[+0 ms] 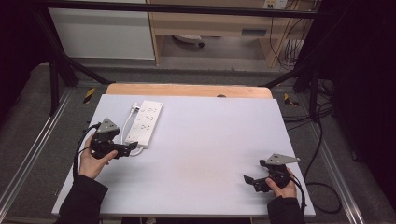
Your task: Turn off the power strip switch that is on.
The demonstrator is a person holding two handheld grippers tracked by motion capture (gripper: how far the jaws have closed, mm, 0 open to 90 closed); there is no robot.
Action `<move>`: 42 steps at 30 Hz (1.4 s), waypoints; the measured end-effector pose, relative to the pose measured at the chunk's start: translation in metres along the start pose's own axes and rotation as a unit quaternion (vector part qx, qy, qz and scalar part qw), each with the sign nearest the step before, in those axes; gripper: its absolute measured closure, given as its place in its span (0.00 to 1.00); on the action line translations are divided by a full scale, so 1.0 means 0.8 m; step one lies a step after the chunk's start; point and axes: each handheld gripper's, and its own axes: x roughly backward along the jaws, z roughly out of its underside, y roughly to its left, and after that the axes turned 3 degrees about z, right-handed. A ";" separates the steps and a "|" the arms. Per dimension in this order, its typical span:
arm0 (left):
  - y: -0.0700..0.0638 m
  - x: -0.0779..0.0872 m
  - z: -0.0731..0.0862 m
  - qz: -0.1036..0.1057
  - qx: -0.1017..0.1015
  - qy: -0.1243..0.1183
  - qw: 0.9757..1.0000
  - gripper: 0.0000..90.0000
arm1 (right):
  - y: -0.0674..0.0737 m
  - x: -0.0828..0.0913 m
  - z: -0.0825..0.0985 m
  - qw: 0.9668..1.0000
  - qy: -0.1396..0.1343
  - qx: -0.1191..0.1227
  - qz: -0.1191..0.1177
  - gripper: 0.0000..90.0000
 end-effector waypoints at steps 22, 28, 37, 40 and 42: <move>0.011 -0.029 -0.020 -0.023 0.016 0.014 1.000 0.19 | -0.001 0.000 0.000 1.000 0.000 0.002 0.001 0.02; 0.014 -0.035 -0.020 -0.028 0.021 0.018 0.999 0.22 | -0.001 0.000 0.000 1.000 0.001 0.002 0.001 0.02; 0.018 -0.042 -0.022 -0.032 0.024 0.012 0.999 0.30 | 0.000 -0.001 0.000 1.000 0.003 -0.001 0.001 0.02; 0.019 -0.046 -0.022 -0.032 0.026 0.015 0.999 0.31 | 0.000 0.000 0.000 1.000 0.001 0.001 0.001 0.02; 0.019 -0.048 -0.022 -0.031 0.027 0.015 0.999 0.32 | -0.001 0.000 0.000 1.000 0.001 0.002 0.001 0.02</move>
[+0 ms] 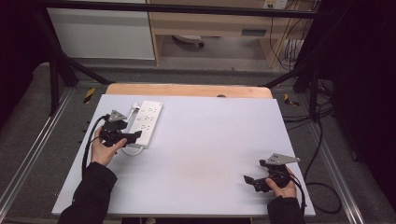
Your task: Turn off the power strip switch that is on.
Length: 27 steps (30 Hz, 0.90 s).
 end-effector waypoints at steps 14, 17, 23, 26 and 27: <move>0.003 -0.012 -0.001 -0.020 0.006 0.002 1.000 0.44 | 0.000 0.000 0.000 1.000 0.001 -0.002 0.000 0.02; 0.005 -0.013 -0.002 -0.023 0.006 0.006 1.000 0.46 | 0.000 0.000 0.000 1.000 0.001 0.000 0.000 0.02; 0.005 -0.015 -0.006 -0.024 0.003 0.007 1.000 0.51 | 0.000 0.000 0.000 1.000 0.002 0.000 0.000 0.02; 0.006 -0.018 -0.007 -0.022 0.004 0.007 1.000 0.54 | 0.000 -0.001 0.000 1.000 0.001 0.000 0.001 0.02; 0.007 -0.018 -0.007 -0.021 0.004 0.007 1.000 0.55 | 0.000 -0.001 0.000 1.000 0.002 0.001 0.001 0.02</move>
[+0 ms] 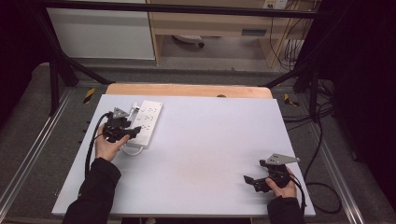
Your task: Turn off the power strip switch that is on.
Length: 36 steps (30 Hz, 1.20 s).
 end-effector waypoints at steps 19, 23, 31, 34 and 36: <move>0.005 -0.013 -0.006 -0.011 0.006 -0.002 1.000 0.71 | 0.000 0.000 0.000 1.000 0.001 -0.002 -0.002 0.02; 0.007 -0.018 -0.005 -0.010 0.010 0.001 1.000 0.73 | 0.001 0.000 0.000 1.000 0.002 -0.004 -0.003 0.02; 0.010 -0.027 -0.003 -0.015 0.014 0.005 1.000 0.77 | 0.001 0.000 0.000 1.000 0.002 -0.003 -0.003 0.02; 0.012 -0.029 -0.003 -0.015 0.016 0.002 1.000 0.80 | 0.000 -0.001 0.000 1.000 0.001 -0.002 -0.002 0.02; 0.012 -0.030 -0.003 -0.016 0.016 0.001 1.000 0.82 | 0.000 0.000 0.000 1.000 0.002 -0.002 -0.002 0.02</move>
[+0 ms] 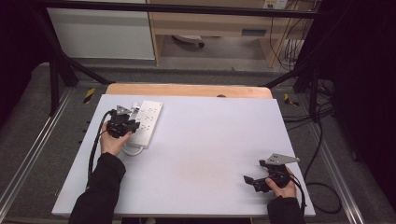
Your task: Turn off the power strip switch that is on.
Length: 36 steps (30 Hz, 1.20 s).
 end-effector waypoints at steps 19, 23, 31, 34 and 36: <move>0.006 -0.010 0.001 -0.011 0.011 -0.009 1.000 0.95 | 0.000 0.000 0.000 1.000 -0.001 -0.001 0.000 0.02; 0.007 -0.012 0.002 -0.014 0.011 -0.012 1.000 0.96 | 0.000 0.000 0.000 1.000 -0.001 0.000 0.000 0.02; 0.008 -0.018 0.003 -0.019 0.008 -0.014 1.000 0.99 | 0.000 0.000 0.000 1.000 -0.001 0.000 0.000 0.02; 0.009 -0.020 0.003 -0.019 0.008 -0.013 1.000 1.00 | 0.000 0.000 0.000 1.000 -0.001 0.000 0.000 0.02; 0.010 -0.021 0.004 -0.020 0.007 -0.011 1.000 1.00 | 0.000 0.000 0.000 1.000 -0.001 -0.001 0.000 0.02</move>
